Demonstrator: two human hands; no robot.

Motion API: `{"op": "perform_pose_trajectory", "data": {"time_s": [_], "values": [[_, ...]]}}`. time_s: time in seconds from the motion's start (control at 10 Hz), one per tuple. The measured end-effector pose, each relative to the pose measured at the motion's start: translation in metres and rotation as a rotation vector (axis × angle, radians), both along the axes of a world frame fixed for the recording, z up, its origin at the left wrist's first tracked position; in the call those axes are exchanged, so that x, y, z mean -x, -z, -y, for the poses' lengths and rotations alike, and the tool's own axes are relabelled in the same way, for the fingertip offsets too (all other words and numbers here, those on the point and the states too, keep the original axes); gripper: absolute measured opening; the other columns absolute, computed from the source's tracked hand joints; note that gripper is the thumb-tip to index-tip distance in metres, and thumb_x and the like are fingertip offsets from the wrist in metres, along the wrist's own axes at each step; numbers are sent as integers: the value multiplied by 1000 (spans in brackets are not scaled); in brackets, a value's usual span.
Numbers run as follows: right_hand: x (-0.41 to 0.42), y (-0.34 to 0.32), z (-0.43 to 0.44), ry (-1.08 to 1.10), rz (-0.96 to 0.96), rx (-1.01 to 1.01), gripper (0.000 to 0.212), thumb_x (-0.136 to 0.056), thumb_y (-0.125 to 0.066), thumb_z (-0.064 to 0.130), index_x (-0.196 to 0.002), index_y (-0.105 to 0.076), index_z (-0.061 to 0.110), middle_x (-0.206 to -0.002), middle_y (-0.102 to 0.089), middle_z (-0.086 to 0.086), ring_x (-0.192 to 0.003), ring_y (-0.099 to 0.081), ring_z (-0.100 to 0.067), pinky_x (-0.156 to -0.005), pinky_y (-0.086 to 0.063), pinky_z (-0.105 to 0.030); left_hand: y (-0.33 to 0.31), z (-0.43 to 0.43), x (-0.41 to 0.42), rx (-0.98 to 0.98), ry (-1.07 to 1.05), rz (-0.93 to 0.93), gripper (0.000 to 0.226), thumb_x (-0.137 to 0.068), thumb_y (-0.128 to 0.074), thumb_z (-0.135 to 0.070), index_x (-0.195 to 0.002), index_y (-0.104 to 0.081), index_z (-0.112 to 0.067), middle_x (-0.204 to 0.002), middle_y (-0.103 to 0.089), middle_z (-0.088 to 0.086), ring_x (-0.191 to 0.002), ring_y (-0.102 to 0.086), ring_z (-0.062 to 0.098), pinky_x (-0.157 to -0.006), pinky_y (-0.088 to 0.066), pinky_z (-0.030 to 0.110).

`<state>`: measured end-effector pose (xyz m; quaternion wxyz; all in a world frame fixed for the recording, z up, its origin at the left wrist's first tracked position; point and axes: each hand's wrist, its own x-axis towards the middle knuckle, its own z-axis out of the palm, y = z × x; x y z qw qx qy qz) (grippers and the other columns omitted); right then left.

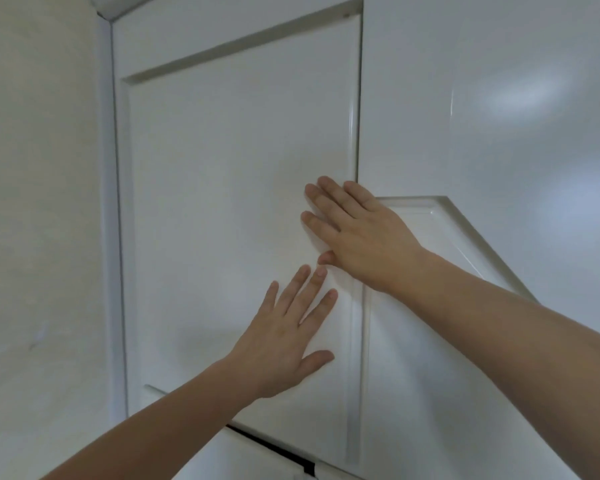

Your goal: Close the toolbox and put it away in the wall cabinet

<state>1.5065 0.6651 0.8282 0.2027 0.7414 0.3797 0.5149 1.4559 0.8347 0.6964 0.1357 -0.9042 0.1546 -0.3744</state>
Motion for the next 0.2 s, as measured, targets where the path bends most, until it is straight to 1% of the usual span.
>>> {"op": "perform_pose_trajectory", "data": {"time_s": [0.1, 0.2], "values": [[15, 3, 2, -90, -58, -55, 62, -94, -40, 46, -145, -28, 13, -159, -10, -15, -146, -4, -29, -118, -1, -44, -8, -1, 35, 410, 232, -111, 67, -93, -39, -56, -151, -18, -29, -163, -2, -11, -147, -7, 4, -116, -25, 38], [39, 14, 17, -369, -144, -319, 57, -92, -42, 47, -139, -41, 14, -154, -28, -12, -143, -22, -26, -116, -14, -43, -34, -5, 90, 1019, 519, -278, 44, -84, -63, -45, -127, -57, -37, -135, -58, -9, -119, -57, 9, -100, -47, 42]]}}
